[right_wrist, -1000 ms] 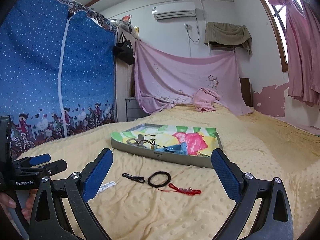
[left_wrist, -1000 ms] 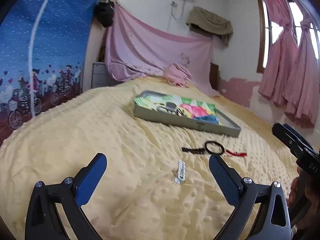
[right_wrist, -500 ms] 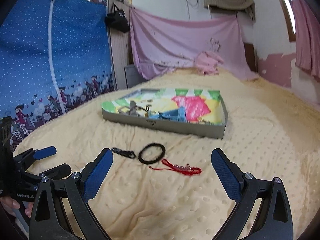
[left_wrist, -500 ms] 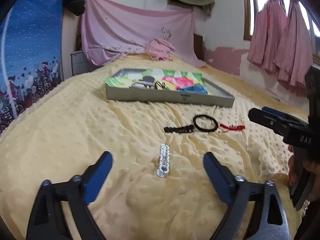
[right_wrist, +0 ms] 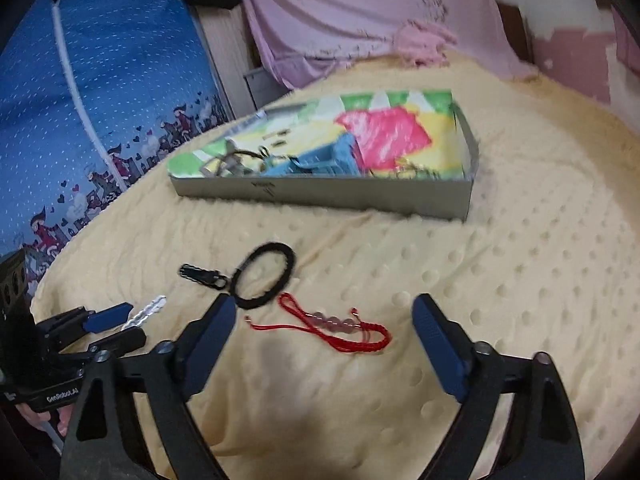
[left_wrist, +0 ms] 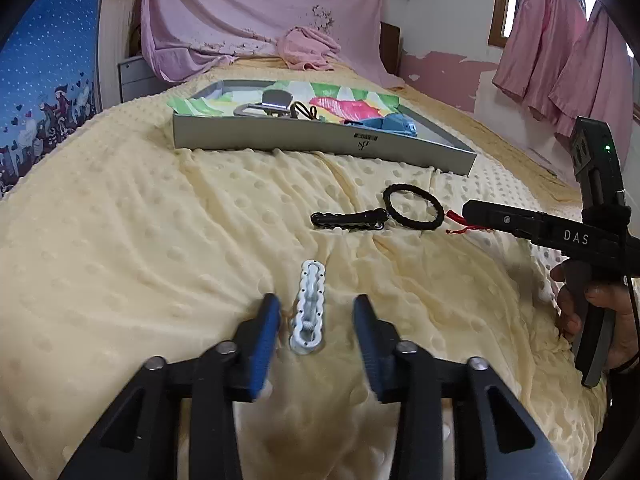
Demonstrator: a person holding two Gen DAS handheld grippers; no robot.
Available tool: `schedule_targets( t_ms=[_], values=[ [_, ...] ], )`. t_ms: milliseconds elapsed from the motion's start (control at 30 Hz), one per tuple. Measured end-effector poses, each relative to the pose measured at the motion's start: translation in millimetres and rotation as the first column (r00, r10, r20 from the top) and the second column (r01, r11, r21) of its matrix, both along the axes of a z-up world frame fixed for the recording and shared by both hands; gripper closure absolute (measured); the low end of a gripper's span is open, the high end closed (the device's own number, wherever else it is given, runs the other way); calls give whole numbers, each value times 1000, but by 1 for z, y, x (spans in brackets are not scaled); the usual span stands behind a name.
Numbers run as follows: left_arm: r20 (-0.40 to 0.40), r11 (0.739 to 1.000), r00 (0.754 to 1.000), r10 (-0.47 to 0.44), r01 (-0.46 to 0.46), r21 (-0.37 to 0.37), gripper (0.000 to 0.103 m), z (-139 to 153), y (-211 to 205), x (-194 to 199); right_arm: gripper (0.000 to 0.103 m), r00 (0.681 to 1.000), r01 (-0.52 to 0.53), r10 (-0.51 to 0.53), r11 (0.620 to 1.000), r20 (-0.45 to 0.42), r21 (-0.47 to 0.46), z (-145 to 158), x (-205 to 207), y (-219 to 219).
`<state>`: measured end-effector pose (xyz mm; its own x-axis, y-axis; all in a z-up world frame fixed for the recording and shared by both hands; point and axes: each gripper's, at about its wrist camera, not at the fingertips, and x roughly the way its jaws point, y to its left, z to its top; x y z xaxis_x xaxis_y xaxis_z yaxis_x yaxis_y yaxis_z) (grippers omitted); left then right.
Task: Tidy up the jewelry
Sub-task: 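Grasp the white chain-link hair clip with the left tool while the right tool grasps the red bead bracelet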
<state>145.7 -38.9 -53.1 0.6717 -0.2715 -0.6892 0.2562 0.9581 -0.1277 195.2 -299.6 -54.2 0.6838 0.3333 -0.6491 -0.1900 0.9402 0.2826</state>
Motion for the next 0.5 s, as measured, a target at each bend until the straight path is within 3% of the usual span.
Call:
schedule_targets(
  t_ms=[100,167,300,500],
  values=[
    [-17,1000,1000,1,-1,-7,79,-2,-3,5,26,1000,-10,10,1000,-16,11,-6,4,2],
    [-24,1000,1000,1,-1,-7,80,-2,-4,7,37,999,-23,23,1000,-23,4,-9,5,8],
    [-32,1000,999,-4,3,-11,86,-3,-6,5,45,998,-64,63,998,-29,-28,-12,3,21],
    [-41,1000,999,-7,6,-31,86,-6,-5,5,64,993,-116,115,991,-16,-69,-8,-5,39]
  ],
)
